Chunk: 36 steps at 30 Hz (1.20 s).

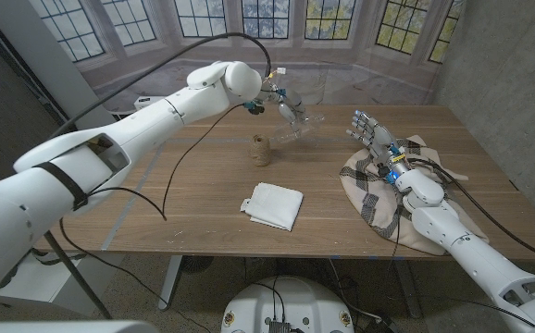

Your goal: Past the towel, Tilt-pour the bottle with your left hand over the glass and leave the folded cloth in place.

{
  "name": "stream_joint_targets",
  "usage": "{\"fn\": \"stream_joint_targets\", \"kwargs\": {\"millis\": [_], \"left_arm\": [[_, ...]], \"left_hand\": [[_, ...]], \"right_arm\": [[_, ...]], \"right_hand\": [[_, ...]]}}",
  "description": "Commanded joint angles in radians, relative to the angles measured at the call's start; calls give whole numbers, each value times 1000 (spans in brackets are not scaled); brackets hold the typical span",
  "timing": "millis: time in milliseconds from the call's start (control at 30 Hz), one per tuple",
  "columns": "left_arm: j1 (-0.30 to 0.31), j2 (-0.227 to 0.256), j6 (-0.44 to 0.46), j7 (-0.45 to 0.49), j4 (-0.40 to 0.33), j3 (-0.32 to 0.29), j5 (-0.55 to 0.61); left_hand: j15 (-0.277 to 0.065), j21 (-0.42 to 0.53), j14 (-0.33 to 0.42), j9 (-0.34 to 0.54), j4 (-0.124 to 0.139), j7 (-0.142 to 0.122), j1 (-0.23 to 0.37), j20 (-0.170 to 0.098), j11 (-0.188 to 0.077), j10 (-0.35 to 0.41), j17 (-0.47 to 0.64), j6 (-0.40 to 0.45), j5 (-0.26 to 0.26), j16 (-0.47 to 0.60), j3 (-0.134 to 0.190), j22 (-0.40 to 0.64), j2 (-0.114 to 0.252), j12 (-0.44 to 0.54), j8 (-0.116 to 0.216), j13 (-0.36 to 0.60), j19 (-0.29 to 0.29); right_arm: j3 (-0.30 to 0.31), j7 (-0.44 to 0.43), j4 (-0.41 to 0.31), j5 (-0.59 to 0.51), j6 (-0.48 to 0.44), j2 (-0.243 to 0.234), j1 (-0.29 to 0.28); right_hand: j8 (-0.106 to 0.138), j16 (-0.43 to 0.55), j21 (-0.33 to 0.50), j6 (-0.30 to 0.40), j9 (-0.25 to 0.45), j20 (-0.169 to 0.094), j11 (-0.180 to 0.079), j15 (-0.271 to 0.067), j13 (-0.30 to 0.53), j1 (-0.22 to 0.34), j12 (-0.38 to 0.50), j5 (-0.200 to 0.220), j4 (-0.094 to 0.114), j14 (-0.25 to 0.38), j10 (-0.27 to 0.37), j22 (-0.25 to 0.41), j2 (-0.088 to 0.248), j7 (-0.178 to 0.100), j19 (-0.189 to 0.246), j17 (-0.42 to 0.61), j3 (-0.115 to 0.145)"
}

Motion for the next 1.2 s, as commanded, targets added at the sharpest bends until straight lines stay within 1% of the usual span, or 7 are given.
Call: {"fn": "stream_joint_targets", "kwargs": {"millis": [33, 233, 467, 733, 900, 1200], "left_arm": [[-55, -24, -51, -51, 46, 22, 48], [-78, -36, -62, -84, 60, 39, 74], [-116, -58, -82, -143, 91, 62, 96], [-147, -70, -114, -182, 115, 82, 124], [-176, -98, -147, -208, 168, 104, 137], [-238, -170, -215, -237, 299, 154, 161]], "left_hand": [[-1, 2, 5, 3, 5, -8, 10, -6, 1, 10, 4, 45, 7, 6, 3, 4, 35, 6, 9, 3, 3], [-6, 3, 9, 4, 2, -9, 12, -7, -3, 15, 6, 50, 8, 7, 4, 4, 37, 7, 11, 5, 3], [-7, 2, 12, 5, 3, -7, 10, -10, -4, 22, 8, 56, 8, 9, 5, 4, 41, 8, 14, 8, 3], [-12, 3, 15, 7, 3, -9, 6, -12, -6, 21, 9, 57, 9, 8, 7, 4, 43, 7, 16, 11, 2], [-13, 2, 18, 7, 4, -10, 4, -12, -9, 22, 11, 60, 10, 9, 11, 4, 48, 7, 17, 13, 1], [-17, 1, 21, 8, 3, -10, 4, -14, -9, 26, 13, 63, 11, 9, 16, 3, 54, 7, 19, 16, -3]], "right_arm": [[-1, 8, 30, 8, 22, 25, 8], [3, 11, 39, 15, 35, 33, 2], [6, 8, 36, 15, 41, 33, -3], [8, 4, 28, 16, 40, 30, -10], [9, 1, 25, 15, 38, 28, -12], [12, -1, 35, 18, 48, 37, -11]], "right_hand": [[1, 9, -3, 7, -1, -1, 6, 6, 2, 7, 4, 5, -4, 4, 6, 4, 1, 3, 12, 1, 2], [1, 9, -3, 8, -1, 1, 5, 5, 2, 9, 4, 5, -5, 5, 6, 4, 1, 4, 15, 1, 3], [1, 10, -4, 9, -1, 2, 5, 5, 2, 10, 4, 6, -5, 7, 7, 4, 0, 4, 17, 1, 3], [1, 10, -4, 9, -1, 3, 6, 3, 2, 11, 5, 6, -6, 8, 9, 4, 0, 6, 18, 1, 4], [1, 10, -5, 10, -1, 4, 5, 4, 2, 12, 5, 6, -6, 8, 8, 4, 0, 7, 19, 1, 4], [1, 10, -6, 10, -1, 3, 4, 5, 2, 14, 5, 7, -7, 9, 9, 4, 1, 6, 19, 0, 5]]}}
